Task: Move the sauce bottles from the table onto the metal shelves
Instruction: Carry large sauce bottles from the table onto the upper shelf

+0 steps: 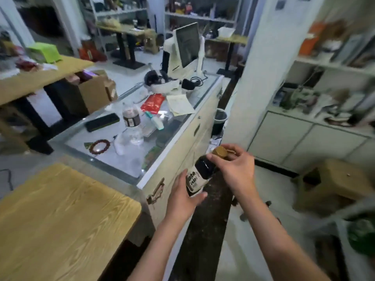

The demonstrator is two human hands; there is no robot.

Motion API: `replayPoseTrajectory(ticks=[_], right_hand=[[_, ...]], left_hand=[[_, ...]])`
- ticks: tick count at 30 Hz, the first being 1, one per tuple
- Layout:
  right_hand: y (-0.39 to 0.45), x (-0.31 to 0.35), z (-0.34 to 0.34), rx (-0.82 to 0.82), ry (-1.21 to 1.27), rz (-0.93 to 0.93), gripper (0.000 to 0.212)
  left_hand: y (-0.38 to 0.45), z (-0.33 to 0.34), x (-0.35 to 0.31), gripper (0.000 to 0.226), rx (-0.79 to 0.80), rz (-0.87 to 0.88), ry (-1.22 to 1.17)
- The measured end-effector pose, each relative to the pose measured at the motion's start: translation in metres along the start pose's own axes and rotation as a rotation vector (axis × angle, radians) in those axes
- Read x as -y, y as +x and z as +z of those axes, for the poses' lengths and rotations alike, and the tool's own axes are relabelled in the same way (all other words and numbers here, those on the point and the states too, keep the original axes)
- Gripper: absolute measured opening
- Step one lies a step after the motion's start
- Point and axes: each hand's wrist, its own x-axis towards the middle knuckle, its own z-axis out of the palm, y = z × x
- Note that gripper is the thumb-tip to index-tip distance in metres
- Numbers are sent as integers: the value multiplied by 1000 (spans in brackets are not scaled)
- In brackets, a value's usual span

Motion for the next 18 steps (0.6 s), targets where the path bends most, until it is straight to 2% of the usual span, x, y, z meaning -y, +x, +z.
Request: replayPoseTrajectory(ticks=[4,8,12,18], right_hand=[[22,23,-128,-149,22,-99,38],[32,37,-257,-293,-61,-179,42],[33,52,-368,-389,-229,-235,50],[37,73,-509,-648,-481,-314,55]], left_hand=[[-4,100,-103,78,-6,181,-22],[-21,194,-195,59,26,354,41],[-46,270,-273,58,132,468,-4],[-64,354,-386,59,292,672,-17]])
